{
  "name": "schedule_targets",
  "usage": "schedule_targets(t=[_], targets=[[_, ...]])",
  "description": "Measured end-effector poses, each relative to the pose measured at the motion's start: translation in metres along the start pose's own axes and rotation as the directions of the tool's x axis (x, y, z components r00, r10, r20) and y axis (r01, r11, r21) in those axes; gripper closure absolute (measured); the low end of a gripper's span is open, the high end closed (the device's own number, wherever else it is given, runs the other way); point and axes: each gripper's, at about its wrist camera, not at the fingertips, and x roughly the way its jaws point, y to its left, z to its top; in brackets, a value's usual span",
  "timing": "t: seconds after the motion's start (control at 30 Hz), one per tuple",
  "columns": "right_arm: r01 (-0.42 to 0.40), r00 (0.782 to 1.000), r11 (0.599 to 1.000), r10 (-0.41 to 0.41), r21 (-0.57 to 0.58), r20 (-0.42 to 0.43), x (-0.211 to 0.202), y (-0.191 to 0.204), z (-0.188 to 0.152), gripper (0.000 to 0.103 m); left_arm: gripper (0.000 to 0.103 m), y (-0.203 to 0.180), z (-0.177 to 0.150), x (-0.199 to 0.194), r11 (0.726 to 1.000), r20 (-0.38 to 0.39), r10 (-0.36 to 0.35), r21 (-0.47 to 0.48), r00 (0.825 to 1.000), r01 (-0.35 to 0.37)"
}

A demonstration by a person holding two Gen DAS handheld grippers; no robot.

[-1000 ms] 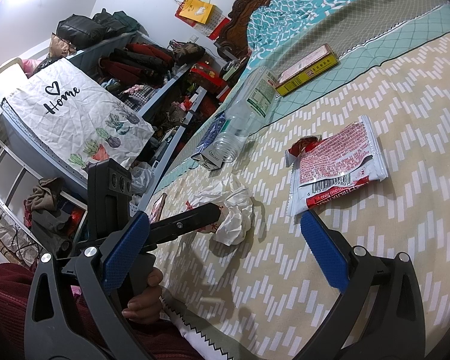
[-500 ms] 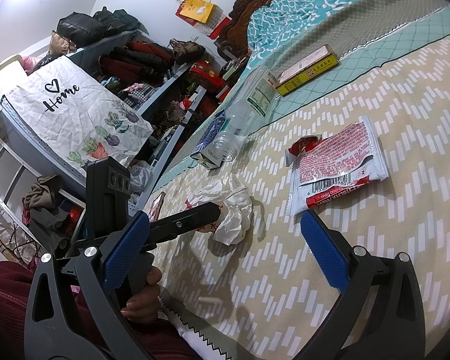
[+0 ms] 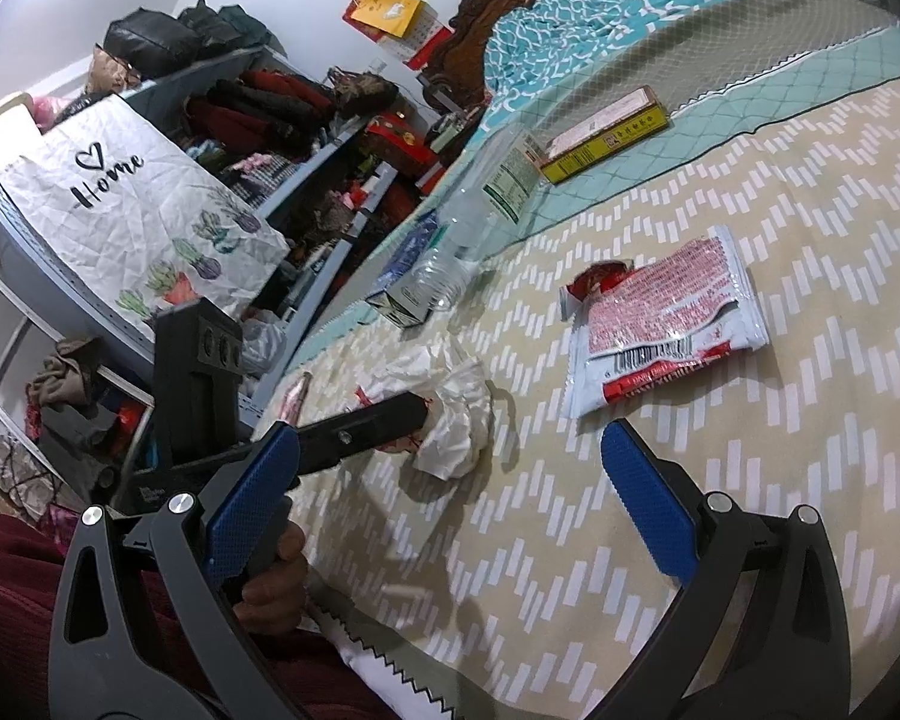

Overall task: Collect trash
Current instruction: 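Grasp the white-and-red plastic bag with the left tool while the right tool grasps the red wrapper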

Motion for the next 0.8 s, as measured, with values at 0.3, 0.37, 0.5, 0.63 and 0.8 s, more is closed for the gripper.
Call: schedule_targets(t=[0.3, 0.37, 0.5, 0.63, 0.8], targets=[[0.14, 0.99, 0.985, -0.139, -0.104, 0.011, -0.036, -0.006, -0.004, 0.022, 0.009, 0.014, -0.002, -0.01, 0.997, -0.009, -0.069, 0.015, 0.998, 0.069], [0.206, 0.978, 0.967, -0.202, -0.151, 0.045, -0.048, -0.007, -0.002, 0.029, 0.009, 0.012, -0.002, -0.014, 0.996, 0.001, -0.081, 0.036, 0.997, 0.081], [0.313, 0.949, 0.93, -0.301, -0.191, 0.089, -0.064, -0.021, 0.008, 0.032, 0.014, -0.001, 0.001, -0.019, 0.991, 0.012, -0.094, 0.097, 0.996, 0.092], [0.408, 0.913, 0.889, -0.403, -0.21, 0.066, -0.064, -0.04, 0.024, 0.034, 0.029, -0.011, 0.003, -0.009, 0.991, -0.028, -0.072, 0.112, 0.997, 0.074], [0.482, 0.869, 0.835, -0.493, -0.264, 0.027, -0.059, -0.062, 0.055, 0.034, 0.047, -0.015, 0.001, -0.003, 0.992, -0.058, -0.064, 0.109, 0.996, 0.07]])
